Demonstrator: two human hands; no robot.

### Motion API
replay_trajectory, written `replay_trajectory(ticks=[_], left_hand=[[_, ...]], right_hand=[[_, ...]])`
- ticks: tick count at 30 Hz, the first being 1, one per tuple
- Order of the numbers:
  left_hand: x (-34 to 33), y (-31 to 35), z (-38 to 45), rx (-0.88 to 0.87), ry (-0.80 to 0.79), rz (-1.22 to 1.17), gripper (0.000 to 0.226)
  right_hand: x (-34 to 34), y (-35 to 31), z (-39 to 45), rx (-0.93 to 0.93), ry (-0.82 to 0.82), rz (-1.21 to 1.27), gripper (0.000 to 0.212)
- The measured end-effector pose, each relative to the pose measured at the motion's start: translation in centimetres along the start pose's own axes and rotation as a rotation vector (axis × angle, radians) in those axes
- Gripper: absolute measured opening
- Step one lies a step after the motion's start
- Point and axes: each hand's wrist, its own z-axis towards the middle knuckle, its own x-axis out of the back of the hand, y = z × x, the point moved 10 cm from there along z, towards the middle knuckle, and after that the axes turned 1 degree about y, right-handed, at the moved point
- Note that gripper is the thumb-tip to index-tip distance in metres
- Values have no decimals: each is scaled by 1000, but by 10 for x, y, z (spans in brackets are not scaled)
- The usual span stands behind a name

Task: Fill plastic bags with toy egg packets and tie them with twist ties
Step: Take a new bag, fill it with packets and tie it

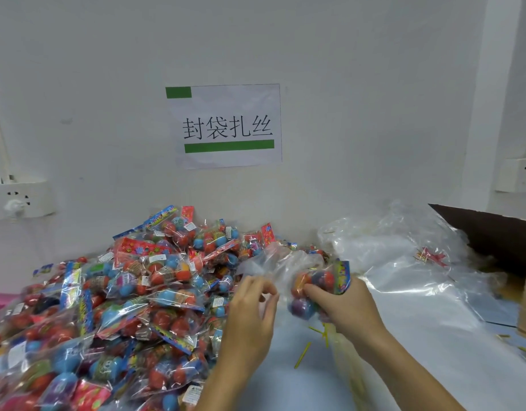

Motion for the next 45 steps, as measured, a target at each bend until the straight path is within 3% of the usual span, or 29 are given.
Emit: replay_trajectory(ticks=[4, 8, 12, 15, 19, 26, 28, 31, 34, 36, 38, 41, 45], left_hand=[[-17, 4, -3, 5, -128, -103, 28], [-24, 4, -7, 110, -144, -262, 22], [-31, 14, -9, 137, -152, -365, 11], [-30, 25, -9, 138, -186, -432, 27], [-36, 28, -11, 185, -247, -527, 14], [-49, 31, -19, 283, -417, -834, 12], [-48, 29, -17, 311, -382, -884, 10], [-40, 10, -12, 394, -185, -833, 24], [-20, -12, -12, 408, 54, -597, 6], [-4, -20, -12, 382, 166, -347, 19], [1, -26, -12, 399, 181, -243, 47], [-18, -34, -13, 496, 32, -443, 80], [-36, -25, -16, 498, -113, -633, 77]], right_hand=[[1, 28, 0, -199, 77, 260, 13], [-9, 40, -5, -297, 51, 379, 12], [-26, 45, -10, -320, -38, 408, 15], [-24, 53, -10, -323, 35, 441, 16], [-15, 61, -8, -353, 127, 484, 15], [-18, 65, -13, -396, 181, 695, 17], [-15, 66, -11, -395, 218, 744, 21], [-14, 66, -8, -403, 217, 784, 14], [-15, 62, -6, -375, 178, 807, 11], [-19, 54, -6, -338, 126, 793, 13], [-26, 44, -9, -306, 54, 775, 24], [-37, 31, -16, -271, -51, 746, 38], [-48, 19, -20, -221, -176, 727, 42]])
